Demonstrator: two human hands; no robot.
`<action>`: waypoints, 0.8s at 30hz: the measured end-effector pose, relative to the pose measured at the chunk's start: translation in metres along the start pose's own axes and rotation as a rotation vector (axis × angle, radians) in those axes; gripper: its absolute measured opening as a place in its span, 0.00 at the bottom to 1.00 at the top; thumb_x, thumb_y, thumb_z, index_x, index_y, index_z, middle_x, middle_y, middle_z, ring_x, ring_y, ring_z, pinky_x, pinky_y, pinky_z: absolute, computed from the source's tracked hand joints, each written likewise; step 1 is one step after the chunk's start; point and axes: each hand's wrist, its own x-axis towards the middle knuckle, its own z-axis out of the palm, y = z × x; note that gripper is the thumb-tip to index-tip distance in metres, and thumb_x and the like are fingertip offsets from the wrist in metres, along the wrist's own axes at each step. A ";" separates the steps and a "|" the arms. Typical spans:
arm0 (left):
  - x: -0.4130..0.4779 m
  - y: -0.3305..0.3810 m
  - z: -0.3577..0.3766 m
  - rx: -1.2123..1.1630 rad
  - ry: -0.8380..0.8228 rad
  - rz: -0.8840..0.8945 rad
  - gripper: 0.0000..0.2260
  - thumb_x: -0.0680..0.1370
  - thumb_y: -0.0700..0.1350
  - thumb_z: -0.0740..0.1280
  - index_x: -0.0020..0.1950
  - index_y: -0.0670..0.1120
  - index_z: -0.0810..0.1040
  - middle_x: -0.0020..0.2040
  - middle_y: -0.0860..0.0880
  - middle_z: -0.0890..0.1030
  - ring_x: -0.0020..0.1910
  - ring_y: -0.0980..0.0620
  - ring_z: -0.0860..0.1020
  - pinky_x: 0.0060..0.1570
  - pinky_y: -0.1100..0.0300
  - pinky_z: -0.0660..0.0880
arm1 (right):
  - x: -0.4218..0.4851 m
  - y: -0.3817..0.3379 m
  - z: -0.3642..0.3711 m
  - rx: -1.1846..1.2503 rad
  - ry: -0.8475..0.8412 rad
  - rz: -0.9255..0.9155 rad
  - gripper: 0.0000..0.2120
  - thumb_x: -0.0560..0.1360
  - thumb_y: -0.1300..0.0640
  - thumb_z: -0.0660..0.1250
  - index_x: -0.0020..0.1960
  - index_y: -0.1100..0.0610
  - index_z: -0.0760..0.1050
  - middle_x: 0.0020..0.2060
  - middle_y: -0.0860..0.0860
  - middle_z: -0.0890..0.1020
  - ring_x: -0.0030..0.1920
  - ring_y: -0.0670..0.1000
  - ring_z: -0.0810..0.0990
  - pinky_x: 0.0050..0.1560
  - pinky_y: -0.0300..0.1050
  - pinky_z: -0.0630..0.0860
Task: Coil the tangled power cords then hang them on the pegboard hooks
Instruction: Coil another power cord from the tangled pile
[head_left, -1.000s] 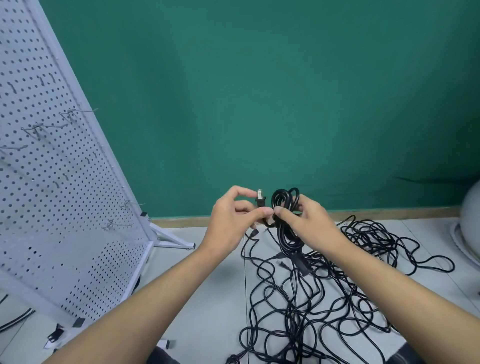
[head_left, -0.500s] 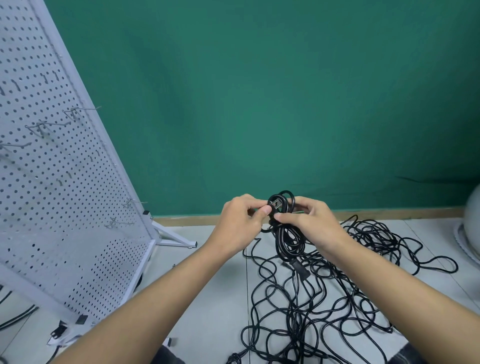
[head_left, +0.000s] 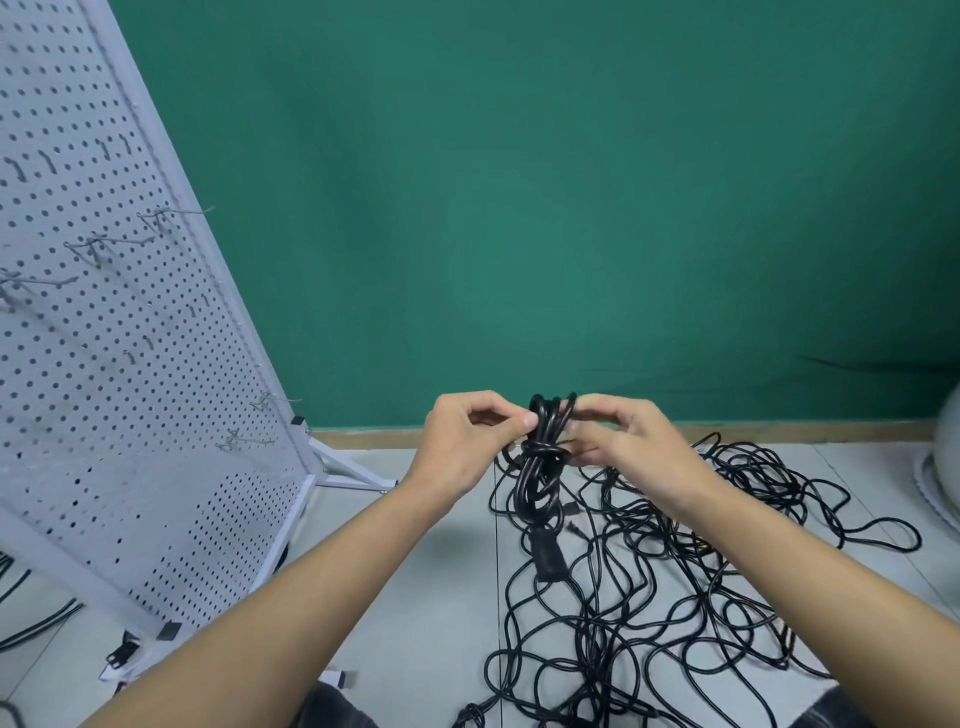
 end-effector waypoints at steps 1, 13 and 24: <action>0.000 -0.002 0.001 -0.002 -0.007 0.003 0.03 0.75 0.43 0.78 0.41 0.48 0.87 0.39 0.49 0.86 0.36 0.56 0.80 0.40 0.64 0.74 | 0.000 0.002 -0.001 -0.044 -0.010 -0.021 0.06 0.80 0.66 0.69 0.55 0.62 0.84 0.51 0.60 0.85 0.46 0.54 0.86 0.49 0.42 0.83; -0.021 -0.001 0.009 0.078 -0.174 -0.026 0.16 0.76 0.58 0.69 0.36 0.48 0.83 0.33 0.51 0.80 0.35 0.52 0.73 0.43 0.56 0.70 | -0.004 0.004 0.009 -0.383 0.099 -0.049 0.06 0.73 0.62 0.73 0.38 0.58 0.79 0.29 0.53 0.77 0.31 0.47 0.75 0.37 0.35 0.77; -0.030 0.000 0.004 0.161 0.035 -0.083 0.18 0.78 0.55 0.71 0.37 0.42 0.85 0.35 0.42 0.82 0.32 0.54 0.73 0.38 0.54 0.71 | -0.001 -0.002 0.044 -0.733 0.106 -0.189 0.08 0.71 0.50 0.71 0.40 0.52 0.73 0.29 0.49 0.80 0.29 0.47 0.74 0.34 0.44 0.74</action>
